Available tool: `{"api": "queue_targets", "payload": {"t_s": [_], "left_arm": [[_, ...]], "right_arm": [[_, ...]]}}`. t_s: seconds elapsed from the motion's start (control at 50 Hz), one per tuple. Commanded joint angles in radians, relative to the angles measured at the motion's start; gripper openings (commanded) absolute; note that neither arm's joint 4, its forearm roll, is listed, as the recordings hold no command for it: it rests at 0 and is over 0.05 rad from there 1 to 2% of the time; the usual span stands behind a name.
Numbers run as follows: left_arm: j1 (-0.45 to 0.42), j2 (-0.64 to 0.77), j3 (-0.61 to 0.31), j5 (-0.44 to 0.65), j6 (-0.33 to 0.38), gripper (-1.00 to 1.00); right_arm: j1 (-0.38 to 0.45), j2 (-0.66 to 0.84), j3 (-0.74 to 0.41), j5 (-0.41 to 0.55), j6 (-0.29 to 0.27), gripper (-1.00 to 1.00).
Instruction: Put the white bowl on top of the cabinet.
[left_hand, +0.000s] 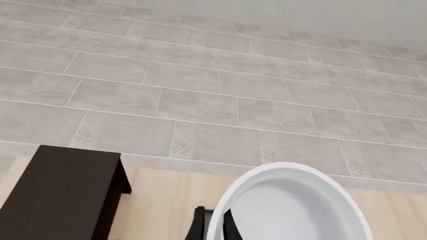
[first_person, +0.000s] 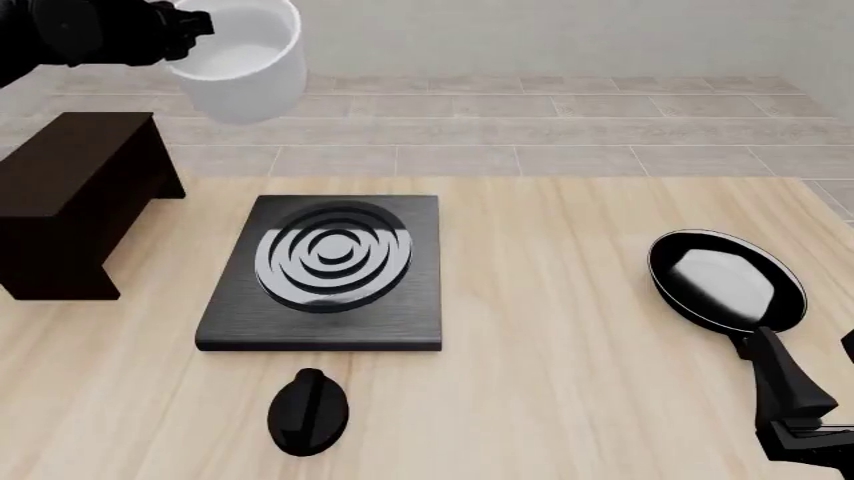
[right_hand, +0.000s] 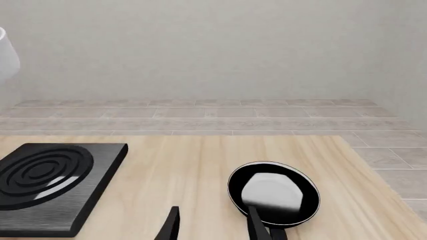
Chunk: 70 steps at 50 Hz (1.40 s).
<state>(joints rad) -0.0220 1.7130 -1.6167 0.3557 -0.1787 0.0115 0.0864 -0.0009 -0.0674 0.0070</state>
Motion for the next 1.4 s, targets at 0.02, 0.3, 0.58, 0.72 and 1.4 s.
{"api": "queue_targets", "payload": {"t_s": [0.02, 0.3, 0.58, 0.72, 1.4], "left_arm": [[0.038, -0.018, -0.008, -0.006, 0.009, -1.0], [0.081, -0.032, 0.027, -0.02, 0.02, -1.0], [0.128, -0.043, 0.037, -0.012, 0.039, -1.0], [0.148, -0.042, 0.039, -0.012, 0.05, -1.0], [0.254, -0.019, 0.021, -0.011, 0.064, -1.0]], "right_arm": [[0.0, 0.001, 0.0, 0.0, 0.0, 1.0], [0.0, 0.0, 0.0, 0.0, 0.0, 1.0], [0.0, 0.0, 0.0, 0.0, 0.0, 1.0], [0.0, 0.0, 0.0, 0.0, 0.0, 1.0], [0.0, 0.0, 0.0, 0.0, 0.0, 1.0]]}}
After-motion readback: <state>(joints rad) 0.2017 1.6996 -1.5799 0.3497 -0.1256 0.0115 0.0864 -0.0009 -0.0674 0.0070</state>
